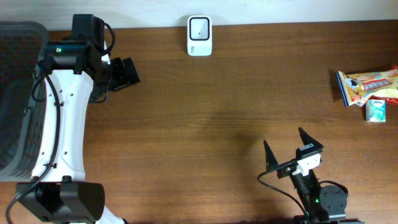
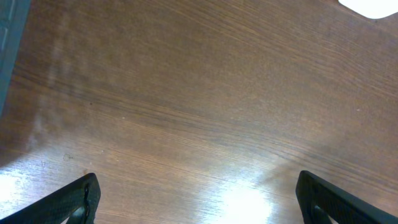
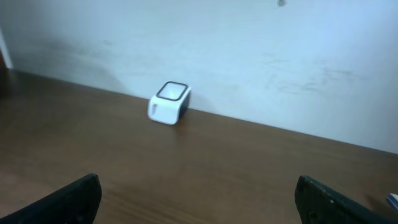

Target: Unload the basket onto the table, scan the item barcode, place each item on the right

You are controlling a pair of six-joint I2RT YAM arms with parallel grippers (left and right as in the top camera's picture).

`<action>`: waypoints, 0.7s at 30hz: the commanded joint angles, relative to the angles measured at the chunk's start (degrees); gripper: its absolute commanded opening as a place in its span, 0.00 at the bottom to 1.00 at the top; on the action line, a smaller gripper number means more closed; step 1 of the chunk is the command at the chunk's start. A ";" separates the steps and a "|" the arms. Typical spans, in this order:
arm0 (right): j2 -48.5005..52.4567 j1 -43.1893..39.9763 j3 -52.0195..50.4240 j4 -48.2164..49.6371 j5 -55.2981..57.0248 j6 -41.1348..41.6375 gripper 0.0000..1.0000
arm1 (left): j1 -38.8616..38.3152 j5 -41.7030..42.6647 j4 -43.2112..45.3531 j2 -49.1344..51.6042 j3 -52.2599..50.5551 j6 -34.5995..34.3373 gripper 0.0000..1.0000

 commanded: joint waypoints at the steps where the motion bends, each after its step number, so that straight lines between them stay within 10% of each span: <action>1: -0.59 0.42 -1.42 0.20 7.34 -0.37 0.98 | 0.04 0.22 0.09 -0.20 0.15 -0.52 0.99; 21: 0.22 0.37 -1.42 -5.25 17.11 1.07 0.98 | 0.04 0.22 0.09 -0.20 0.15 -0.52 0.99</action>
